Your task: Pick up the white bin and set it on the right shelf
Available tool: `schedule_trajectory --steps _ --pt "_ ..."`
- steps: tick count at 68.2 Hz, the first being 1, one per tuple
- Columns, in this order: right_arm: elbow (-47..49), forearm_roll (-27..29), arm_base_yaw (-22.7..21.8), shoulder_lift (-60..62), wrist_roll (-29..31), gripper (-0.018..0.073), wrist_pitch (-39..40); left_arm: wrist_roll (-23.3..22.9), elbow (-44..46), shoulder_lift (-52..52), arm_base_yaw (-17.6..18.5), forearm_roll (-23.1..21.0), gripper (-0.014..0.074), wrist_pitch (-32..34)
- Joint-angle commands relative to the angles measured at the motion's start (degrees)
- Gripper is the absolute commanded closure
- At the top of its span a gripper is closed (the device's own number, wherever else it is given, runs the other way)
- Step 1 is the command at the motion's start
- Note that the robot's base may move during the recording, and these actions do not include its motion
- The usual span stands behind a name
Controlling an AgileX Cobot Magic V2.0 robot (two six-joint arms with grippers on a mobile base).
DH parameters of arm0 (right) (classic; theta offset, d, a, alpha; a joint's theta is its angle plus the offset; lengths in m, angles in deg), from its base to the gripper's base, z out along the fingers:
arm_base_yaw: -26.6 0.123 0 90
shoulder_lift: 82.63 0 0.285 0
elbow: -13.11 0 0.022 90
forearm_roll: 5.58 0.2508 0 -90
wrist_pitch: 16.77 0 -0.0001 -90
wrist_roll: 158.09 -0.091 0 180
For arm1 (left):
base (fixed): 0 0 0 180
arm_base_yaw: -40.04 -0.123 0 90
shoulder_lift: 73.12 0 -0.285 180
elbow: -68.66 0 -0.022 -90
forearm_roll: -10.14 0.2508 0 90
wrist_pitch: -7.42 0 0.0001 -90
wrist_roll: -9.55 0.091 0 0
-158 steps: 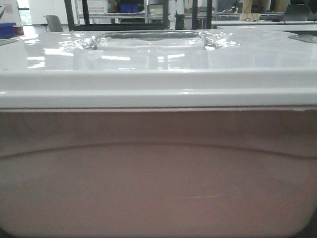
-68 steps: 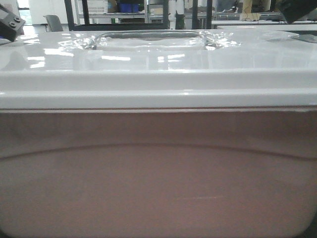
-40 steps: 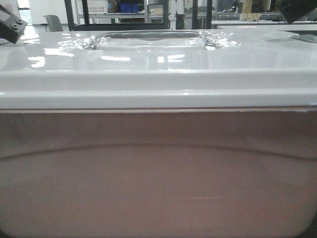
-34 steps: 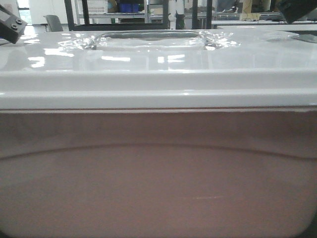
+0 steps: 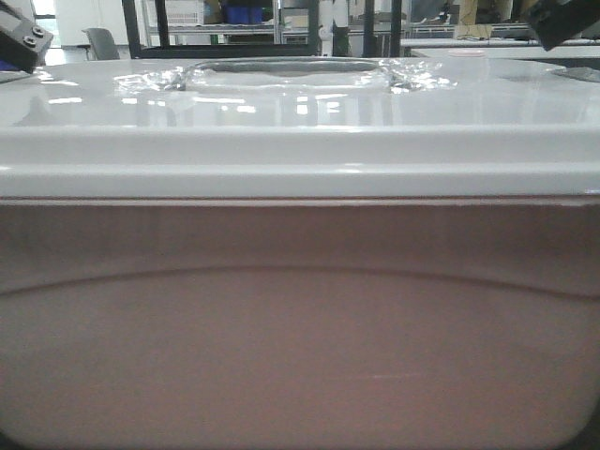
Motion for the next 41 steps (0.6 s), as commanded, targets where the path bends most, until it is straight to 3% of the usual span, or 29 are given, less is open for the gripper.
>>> schedule_trajectory --steps 1,41 --pt "0.36 4.71 0.11 1.25 -0.29 -0.0061 -3.66 0.10 1.24 -1.13 0.35 -5.48 0.0231 -2.96" --pt "0.05 5.22 0.11 1.25 -0.29 -0.0061 -2.11 0.10 1.24 -1.13 0.35 -5.05 0.0231 -2.96"
